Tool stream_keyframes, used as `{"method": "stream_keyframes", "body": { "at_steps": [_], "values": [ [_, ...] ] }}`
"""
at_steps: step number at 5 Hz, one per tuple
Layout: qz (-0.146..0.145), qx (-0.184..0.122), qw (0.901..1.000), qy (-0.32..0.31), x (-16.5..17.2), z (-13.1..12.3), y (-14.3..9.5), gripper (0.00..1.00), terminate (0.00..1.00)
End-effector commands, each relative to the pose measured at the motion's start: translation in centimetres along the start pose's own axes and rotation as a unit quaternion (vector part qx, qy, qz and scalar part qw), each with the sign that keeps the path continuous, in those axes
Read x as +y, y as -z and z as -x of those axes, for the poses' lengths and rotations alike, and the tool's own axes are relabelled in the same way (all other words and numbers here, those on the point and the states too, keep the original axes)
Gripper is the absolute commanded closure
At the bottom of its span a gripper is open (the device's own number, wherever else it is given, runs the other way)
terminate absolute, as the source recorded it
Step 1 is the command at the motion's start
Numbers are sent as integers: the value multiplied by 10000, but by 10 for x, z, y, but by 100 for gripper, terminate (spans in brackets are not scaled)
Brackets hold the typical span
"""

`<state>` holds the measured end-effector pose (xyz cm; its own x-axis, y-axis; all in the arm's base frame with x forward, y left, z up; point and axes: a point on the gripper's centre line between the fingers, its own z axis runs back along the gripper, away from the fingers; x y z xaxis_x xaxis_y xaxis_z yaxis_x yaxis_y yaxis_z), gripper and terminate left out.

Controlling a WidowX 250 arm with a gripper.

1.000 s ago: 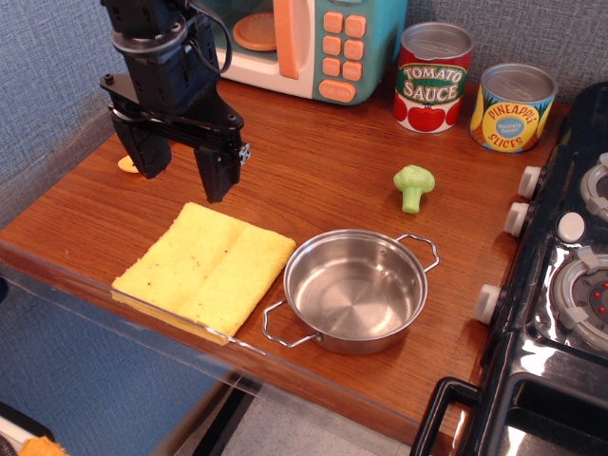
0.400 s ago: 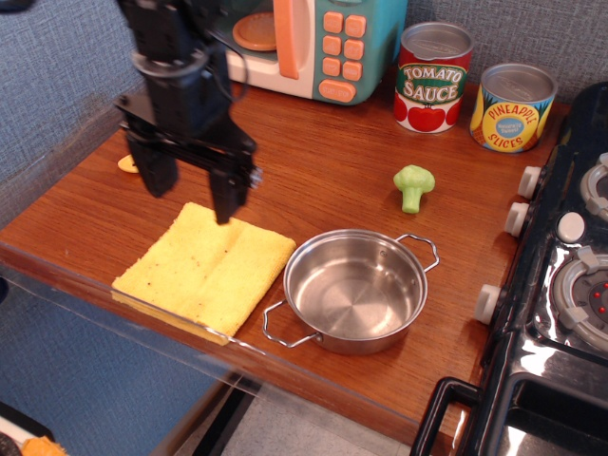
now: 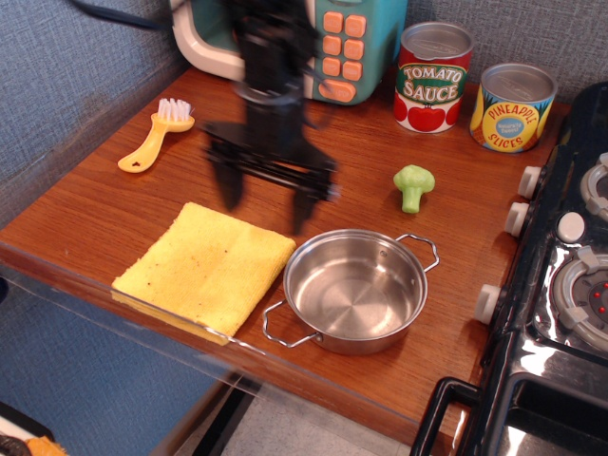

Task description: Put the green utensil on top of the yellow cloth

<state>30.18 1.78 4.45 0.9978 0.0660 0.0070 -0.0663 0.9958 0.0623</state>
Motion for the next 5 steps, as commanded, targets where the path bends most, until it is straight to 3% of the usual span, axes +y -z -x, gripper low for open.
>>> {"method": "stream_keyframes", "body": {
  "at_steps": [1,3,4,5],
  "values": [
    [455,-548,9974,-130,-57,-58,-26,0,0],
    [431,-888,9949,-229,-77,-70,-35,0,0],
    [125,-1053,9937,-367,-76,-83,-26,0,0],
    [67,-1204,9909,-599,-74,-93,-15,0,0]
  ]
}}
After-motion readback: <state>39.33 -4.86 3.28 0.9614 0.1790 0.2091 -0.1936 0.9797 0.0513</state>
